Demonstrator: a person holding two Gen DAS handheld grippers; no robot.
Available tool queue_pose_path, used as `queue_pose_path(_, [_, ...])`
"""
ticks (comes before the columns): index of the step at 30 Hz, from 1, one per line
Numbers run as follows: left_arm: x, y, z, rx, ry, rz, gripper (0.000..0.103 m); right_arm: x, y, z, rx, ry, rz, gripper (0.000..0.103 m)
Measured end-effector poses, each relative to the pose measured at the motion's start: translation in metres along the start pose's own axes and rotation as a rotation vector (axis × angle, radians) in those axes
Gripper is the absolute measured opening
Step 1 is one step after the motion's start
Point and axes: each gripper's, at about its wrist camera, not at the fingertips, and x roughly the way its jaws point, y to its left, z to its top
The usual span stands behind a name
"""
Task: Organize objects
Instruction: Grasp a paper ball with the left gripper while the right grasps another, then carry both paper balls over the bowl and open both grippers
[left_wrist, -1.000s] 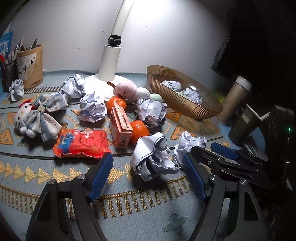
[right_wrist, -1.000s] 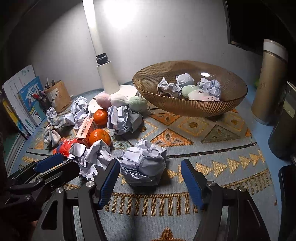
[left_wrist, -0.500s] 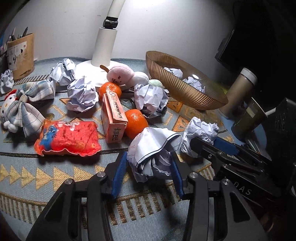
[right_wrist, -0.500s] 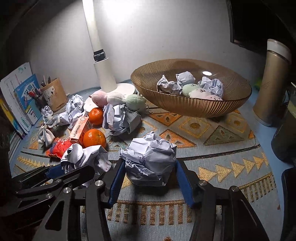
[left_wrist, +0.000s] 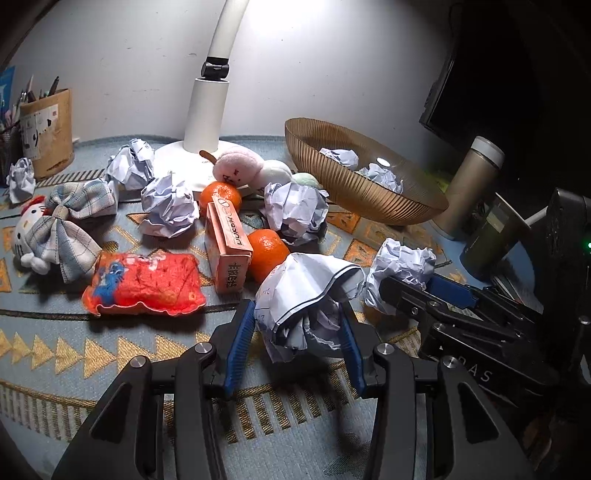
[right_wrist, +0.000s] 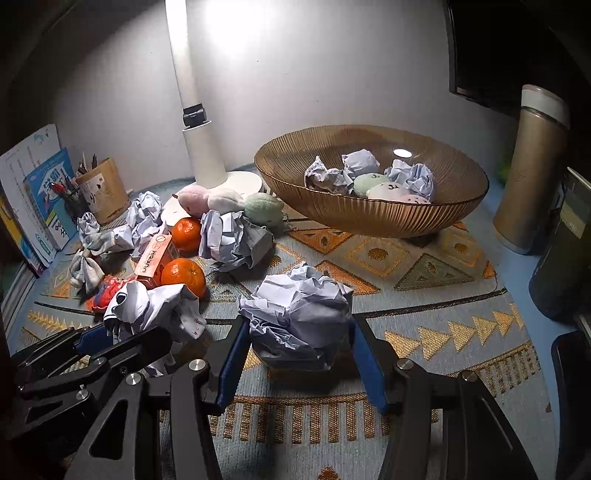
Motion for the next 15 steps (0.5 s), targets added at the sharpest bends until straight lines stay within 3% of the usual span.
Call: queue_pose_path(15, [-0.0005, -0.0019, -0.0003, 0.017, -0.005, 0.009, 0.041, -0.0038, 0.0008, -0.0012, -0.006, -0.018, -0.013, 0.053])
